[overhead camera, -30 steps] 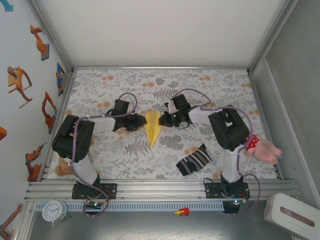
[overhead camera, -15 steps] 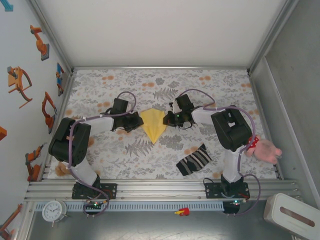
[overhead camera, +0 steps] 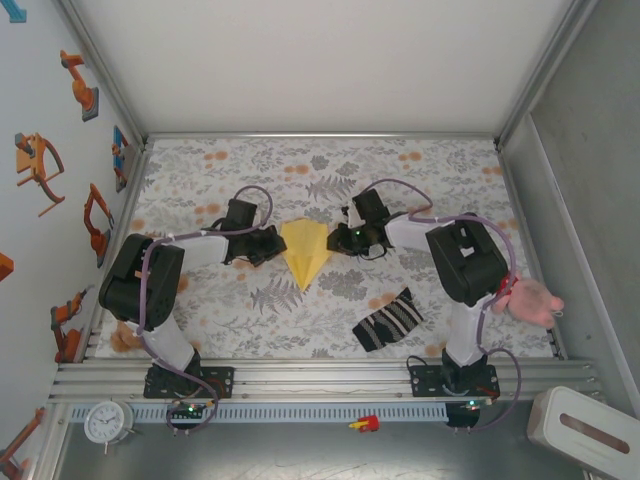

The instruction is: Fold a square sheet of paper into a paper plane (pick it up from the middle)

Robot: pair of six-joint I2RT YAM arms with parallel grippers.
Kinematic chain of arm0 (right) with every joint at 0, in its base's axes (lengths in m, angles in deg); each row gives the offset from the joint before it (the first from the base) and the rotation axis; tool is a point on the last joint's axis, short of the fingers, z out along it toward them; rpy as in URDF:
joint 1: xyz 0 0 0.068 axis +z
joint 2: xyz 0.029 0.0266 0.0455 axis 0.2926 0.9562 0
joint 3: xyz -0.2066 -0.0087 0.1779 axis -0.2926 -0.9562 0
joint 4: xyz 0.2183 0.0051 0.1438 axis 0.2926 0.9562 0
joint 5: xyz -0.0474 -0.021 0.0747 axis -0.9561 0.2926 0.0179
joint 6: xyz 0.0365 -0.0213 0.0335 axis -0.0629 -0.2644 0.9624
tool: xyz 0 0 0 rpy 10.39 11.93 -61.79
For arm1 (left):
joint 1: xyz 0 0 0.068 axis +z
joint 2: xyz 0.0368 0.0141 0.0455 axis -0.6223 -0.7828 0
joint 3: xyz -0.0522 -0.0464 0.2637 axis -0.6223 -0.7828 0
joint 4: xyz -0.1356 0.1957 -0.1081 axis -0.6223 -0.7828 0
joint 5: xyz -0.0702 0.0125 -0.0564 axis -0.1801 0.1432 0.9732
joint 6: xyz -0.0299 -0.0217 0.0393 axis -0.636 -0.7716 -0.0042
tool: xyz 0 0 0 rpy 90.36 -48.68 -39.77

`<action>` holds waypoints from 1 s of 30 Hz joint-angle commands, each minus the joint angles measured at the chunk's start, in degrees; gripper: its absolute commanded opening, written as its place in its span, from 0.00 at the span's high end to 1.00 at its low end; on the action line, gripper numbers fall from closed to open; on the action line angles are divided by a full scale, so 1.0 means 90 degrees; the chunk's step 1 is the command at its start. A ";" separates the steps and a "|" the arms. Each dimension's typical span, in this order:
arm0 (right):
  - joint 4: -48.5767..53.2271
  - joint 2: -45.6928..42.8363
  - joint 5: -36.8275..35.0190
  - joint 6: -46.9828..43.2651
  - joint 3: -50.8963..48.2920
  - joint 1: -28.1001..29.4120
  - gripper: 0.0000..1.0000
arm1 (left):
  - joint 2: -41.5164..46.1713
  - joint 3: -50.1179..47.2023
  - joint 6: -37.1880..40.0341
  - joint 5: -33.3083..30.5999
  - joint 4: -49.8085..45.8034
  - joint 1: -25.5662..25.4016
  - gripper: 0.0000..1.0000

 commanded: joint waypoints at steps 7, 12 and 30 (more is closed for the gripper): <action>0.1208 -0.1205 -0.1631 -0.0360 -0.0079 0.0643 0.57 | -0.0047 -0.0134 -0.0140 0.0038 0.0154 -0.0051 0.95; 0.1553 -0.0929 -0.2378 -0.0209 0.0348 0.1432 0.40 | -0.0045 -0.0178 -0.0162 0.0023 0.0184 -0.0060 0.95; 0.1920 0.0464 -0.2416 -0.0087 0.1663 0.2257 0.45 | -0.0021 -0.0140 -0.0140 0.0084 0.0112 -0.0057 0.95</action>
